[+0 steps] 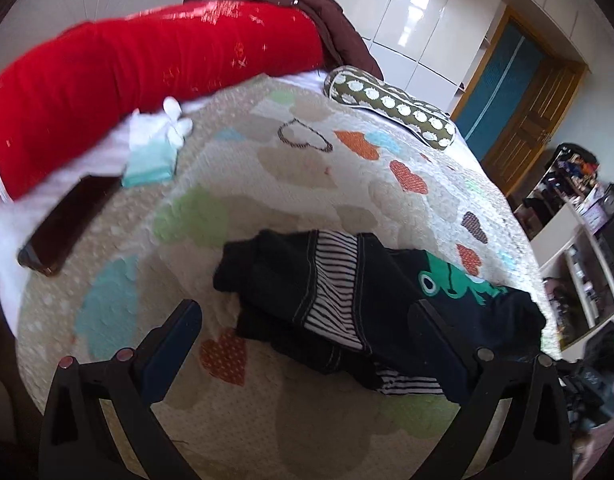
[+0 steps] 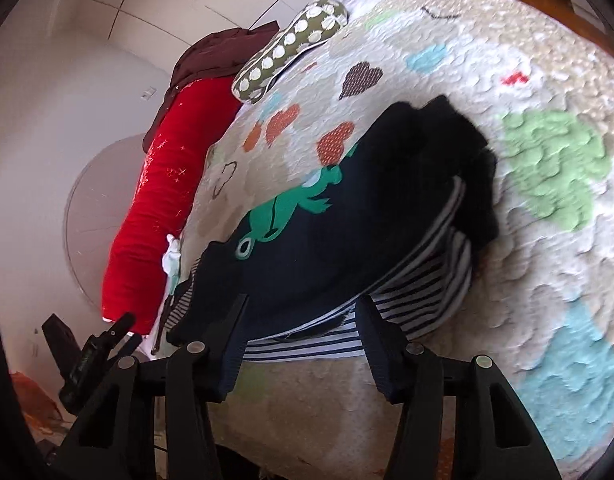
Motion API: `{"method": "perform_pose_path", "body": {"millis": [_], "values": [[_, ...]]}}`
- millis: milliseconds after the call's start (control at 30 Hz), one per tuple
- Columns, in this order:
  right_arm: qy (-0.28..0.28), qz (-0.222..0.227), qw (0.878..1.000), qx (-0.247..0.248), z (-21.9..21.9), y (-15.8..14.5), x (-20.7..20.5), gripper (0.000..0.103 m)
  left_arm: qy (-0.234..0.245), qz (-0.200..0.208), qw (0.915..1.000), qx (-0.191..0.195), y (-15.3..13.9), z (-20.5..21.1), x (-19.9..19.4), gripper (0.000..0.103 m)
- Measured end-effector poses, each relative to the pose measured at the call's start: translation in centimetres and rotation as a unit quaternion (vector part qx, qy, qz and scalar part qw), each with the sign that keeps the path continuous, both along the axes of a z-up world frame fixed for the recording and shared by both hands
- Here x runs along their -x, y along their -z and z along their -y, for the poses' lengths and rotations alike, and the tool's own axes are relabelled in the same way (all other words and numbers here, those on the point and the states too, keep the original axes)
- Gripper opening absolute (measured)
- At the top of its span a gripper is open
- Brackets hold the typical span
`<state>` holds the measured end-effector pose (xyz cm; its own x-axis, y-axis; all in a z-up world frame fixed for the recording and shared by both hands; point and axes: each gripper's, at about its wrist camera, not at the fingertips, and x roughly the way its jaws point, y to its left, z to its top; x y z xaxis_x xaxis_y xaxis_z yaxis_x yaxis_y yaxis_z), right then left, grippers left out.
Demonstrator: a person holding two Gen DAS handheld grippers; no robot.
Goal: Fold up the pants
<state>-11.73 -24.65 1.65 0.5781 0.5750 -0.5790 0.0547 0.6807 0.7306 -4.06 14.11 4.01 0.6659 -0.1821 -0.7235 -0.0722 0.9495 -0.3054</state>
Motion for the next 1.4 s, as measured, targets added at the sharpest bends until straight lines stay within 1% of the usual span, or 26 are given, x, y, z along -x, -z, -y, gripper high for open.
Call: {"method": "perform_pose_path", "body": {"millis": [33,167,267,300,333,367,400,433,467,567,700,800,867,1000,1100,1133,1233,1267,1333,1400], "values": [[-0.003,-0.006,1.0,-0.002,-0.5,0.4,-0.3,0.058,0.001,-0.004,0.9999,0.013,0.1,-0.3,0.0,0.103],[-0.004,-0.037,0.999,0.033,-2.1,1.5,-1.7,0.058,0.011,-0.004,0.999,0.043,-0.1,-0.9,0.3,0.103],[-0.001,-0.042,0.998,0.046,-2.7,1.8,-2.5,0.058,0.024,-0.006,0.9968,0.076,-0.2,-1.1,0.3,0.103],[0.001,-0.04,0.998,0.054,-2.8,1.8,-3.0,0.051,0.028,-0.009,0.9954,0.091,-0.2,-1.1,0.3,0.103],[0.003,-0.039,0.997,0.064,-3.0,1.7,-3.3,0.026,0.032,-0.015,0.9933,0.11,-0.2,-1.2,0.2,0.103],[0.003,-0.04,0.996,0.075,-3.1,1.6,-3.6,0.014,0.036,-0.019,0.9913,0.125,-0.1,-1.2,0.2,0.103],[0.001,-0.039,0.996,0.075,-3.2,1.2,-3.8,0.009,0.04,-0.023,0.9893,0.138,0.0,-1.2,0.2,0.103],[0.001,-0.03,0.997,0.069,-3.2,0.8,-3.8,0.007,0.044,-0.027,0.987,0.153,0.0,-1.2,0.1,0.103],[0.004,-0.015,0.998,0.067,-3.1,0.1,-3.8,0.007,0.045,-0.029,0.9859,0.158,0.0,-1.1,0.1,0.103],[0.01,0.018,0.997,0.079,-3.2,-2.0,-3.7,0.007,0.047,-0.034,0.9833,0.172,0.0,-0.9,0.2,0.103],[0.004,0.042,0.995,0.085,-3.3,-4.3,-4.2,0.007,0.065,-0.048,0.975,0.207,0.2,0.0,0.2,0.103],[0.003,0.048,0.995,0.087,-3.4,-5.1,-4.7,0.007,0.078,-0.06,0.9684,0.229,0.5,0.8,0.2,0.103],[0.002,0.049,0.995,0.087,-3.5,-5.5,-4.9,0.006,0.091,-0.07,0.9613,0.25,0.9,1.5,0.2,0.103],[0.003,0.051,0.995,0.084,-3.3,-5.8,-4.9,0.006,0.112,-0.082,0.9523,0.271,1.5,3.0,0.2,0.103],[0.006,0.051,0.995,0.081,-2.8,-5.9,-4.6,0.006,0.133,-0.093,0.9419,0.294,2.3,4.3,0.0,0.103],[0.007,0.05,0.995,0.08,-2.7,-5.9,-4.5,0.006,0.138,-0.095,0.9398,0.298,2.5,4.6,-0.1,0.103],[0.007,0.049,0.995,0.082,-2.6,-5.8,-4.3,0.006,0.145,-0.1,0.9365,0.304,3.1,5.5,-1.3,0.103],[0.007,0.049,0.995,0.084,-2.7,-5.8,-4.2,0.006,0.143,-0.101,0.9372,0.302,3.3,5.7,-2.0,0.103],[0.006,0.049,0.995,0.089,-2.8,-5.8,-4.0,0.006,0.133,-0.103,0.9403,0.296,3.5,5.7,-3.4,0.103],[0.005,0.051,0.994,0.094,-2.9,-5.8,-3.7,0.006,0.118,-0.103,0.9472,0.28,3.6,5.3,-4.6,0.103]]}}
